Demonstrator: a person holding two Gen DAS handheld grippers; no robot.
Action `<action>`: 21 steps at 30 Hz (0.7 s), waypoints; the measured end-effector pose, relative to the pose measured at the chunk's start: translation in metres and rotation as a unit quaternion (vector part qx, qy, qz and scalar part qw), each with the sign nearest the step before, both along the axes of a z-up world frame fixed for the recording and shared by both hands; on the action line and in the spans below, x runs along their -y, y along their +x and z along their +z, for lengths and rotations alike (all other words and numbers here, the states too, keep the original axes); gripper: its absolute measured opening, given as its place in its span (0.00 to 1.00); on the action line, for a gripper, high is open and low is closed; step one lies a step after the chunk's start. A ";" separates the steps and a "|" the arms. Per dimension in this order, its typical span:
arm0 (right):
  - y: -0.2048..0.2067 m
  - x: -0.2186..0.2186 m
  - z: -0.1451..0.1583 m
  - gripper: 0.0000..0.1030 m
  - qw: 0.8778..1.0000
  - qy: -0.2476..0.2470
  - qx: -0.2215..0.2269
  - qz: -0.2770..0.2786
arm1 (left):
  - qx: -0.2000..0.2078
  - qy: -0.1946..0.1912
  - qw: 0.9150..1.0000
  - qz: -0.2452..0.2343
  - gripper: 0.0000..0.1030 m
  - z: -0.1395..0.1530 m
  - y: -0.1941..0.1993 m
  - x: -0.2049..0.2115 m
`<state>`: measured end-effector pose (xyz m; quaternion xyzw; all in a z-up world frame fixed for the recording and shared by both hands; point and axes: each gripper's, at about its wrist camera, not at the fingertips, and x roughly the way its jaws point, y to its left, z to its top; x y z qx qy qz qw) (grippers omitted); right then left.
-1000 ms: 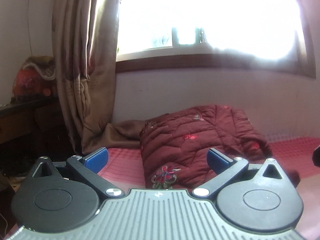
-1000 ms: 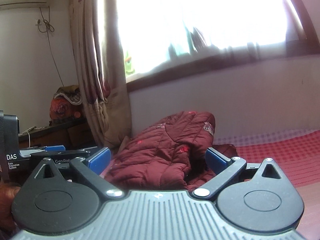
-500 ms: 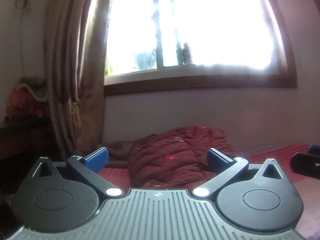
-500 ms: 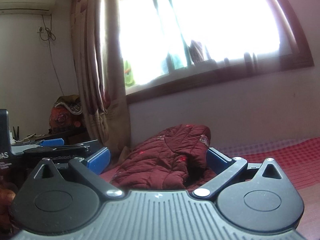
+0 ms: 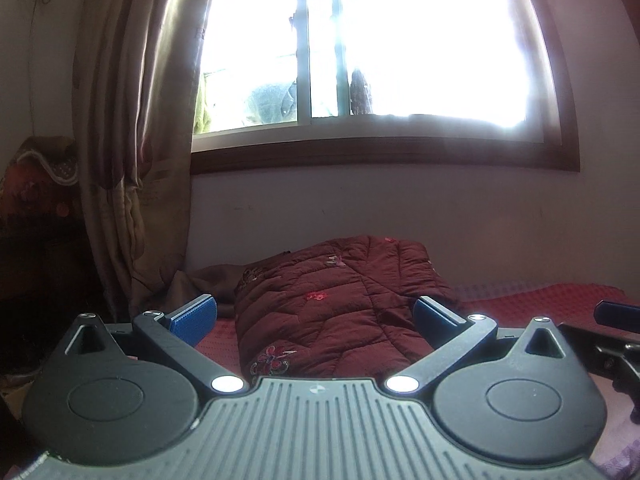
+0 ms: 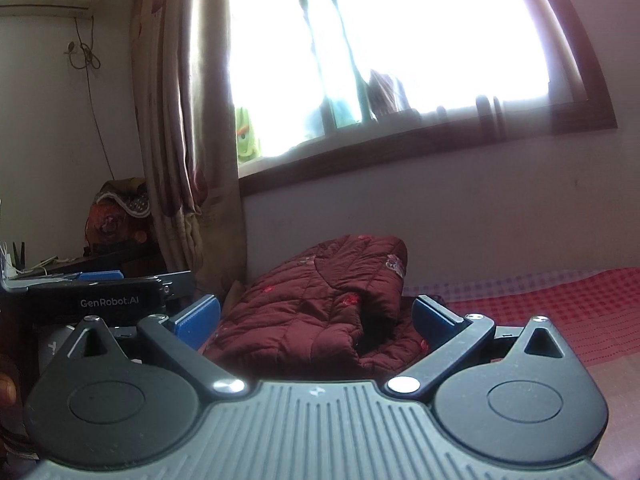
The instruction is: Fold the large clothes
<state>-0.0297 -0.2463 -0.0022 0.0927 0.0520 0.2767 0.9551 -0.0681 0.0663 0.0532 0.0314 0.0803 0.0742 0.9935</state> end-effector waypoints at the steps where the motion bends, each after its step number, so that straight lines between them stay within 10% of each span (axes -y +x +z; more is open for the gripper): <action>1: 0.000 -0.001 -0.001 1.00 1.000 -0.002 -0.001 0.001 | -0.002 0.000 1.000 -0.002 1.00 -0.001 0.001 0.000; 21: -0.003 -0.014 -0.008 1.00 1.000 -0.021 -0.017 -0.009 | -0.005 -0.018 1.000 0.016 1.00 -0.011 -0.002 -0.003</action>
